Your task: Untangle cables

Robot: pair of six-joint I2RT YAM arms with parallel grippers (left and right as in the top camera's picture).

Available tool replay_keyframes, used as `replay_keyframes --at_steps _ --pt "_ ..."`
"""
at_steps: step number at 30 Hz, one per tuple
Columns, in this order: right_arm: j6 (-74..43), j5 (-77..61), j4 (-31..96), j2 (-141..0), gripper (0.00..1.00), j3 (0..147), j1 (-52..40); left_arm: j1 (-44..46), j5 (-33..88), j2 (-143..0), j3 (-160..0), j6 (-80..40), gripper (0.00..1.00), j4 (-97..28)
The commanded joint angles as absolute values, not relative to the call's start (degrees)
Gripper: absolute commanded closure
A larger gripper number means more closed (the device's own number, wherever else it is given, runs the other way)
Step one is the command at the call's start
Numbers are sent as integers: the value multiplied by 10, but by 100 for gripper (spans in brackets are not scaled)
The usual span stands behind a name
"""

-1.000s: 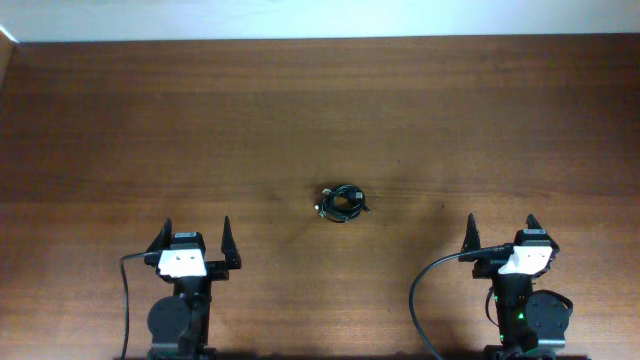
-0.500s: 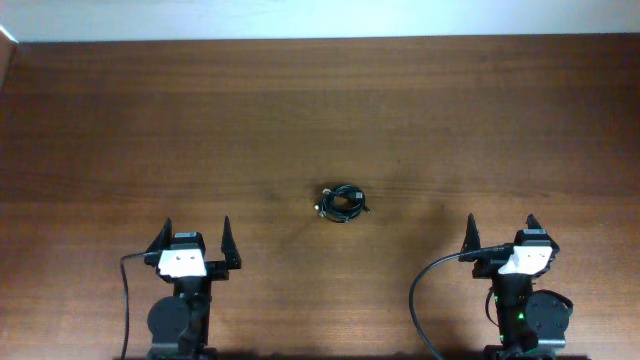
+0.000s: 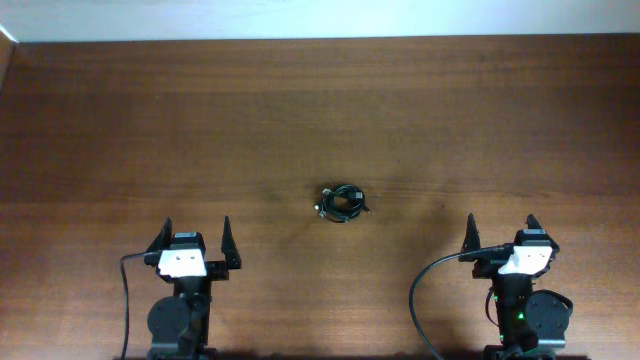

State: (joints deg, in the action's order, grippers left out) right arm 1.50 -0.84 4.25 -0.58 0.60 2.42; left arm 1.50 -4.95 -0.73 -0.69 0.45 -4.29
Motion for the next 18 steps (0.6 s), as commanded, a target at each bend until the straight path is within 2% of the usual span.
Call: replay_keyframes --at_steps 1,7,10,12,15,18 --pt "11 3 45 -2 2 3 27 17 -54 -3 -5 13 1 -44" --pt "10 -14 44 -2 2 3 26 17 -51 -3 -5 13 1 -44" --pt "-63 -206 28 -2 2 3 26 17 70 -4 -5 13 1 -41" --pt "-129 -342 -14 -2 2 3 27 17 159 -4 -5 13 1 -29" --pt "-225 -402 -123 -2 2 8 27 17 256 -4 -6 6 1 16" --pt "-227 -414 -246 -2 2 60 27 17 248 -4 -41 -20 1 101"
